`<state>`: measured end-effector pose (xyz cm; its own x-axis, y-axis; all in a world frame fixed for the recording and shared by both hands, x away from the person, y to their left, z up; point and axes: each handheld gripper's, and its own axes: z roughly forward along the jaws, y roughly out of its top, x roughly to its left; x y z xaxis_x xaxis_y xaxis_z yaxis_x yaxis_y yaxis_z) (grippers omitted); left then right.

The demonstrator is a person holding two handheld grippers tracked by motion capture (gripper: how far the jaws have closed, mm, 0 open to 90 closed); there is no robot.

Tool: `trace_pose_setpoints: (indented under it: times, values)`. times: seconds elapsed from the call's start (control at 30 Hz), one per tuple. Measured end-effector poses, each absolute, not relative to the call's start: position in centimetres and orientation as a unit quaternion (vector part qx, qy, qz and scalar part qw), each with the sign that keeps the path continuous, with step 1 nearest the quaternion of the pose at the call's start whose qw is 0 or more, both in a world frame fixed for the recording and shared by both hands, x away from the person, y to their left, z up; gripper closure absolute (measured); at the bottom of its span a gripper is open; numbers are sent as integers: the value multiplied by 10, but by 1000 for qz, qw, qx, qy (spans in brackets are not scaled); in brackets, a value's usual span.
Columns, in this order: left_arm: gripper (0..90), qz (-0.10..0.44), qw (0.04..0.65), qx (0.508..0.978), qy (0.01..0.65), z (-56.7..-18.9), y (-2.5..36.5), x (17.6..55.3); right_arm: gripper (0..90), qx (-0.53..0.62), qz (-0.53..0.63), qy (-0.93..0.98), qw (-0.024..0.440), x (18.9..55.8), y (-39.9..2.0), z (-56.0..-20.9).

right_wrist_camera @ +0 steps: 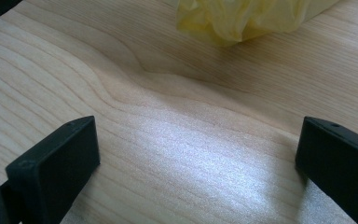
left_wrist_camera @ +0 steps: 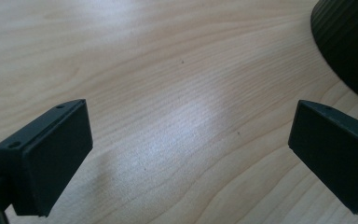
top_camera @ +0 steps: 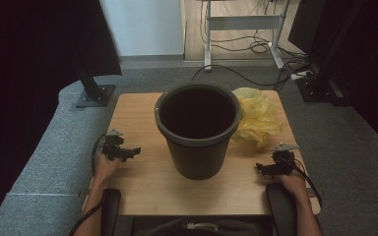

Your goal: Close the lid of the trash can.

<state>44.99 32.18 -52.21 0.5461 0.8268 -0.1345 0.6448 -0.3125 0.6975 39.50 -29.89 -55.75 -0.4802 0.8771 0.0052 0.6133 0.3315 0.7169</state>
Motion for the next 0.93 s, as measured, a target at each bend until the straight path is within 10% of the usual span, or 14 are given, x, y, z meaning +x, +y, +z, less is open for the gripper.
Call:
trace_pose_setpoints:
  times: [0.93]
  values:
    - [0,157,306,827,445,-546,304,446,0,471,336,792,196,395,-299,-558]
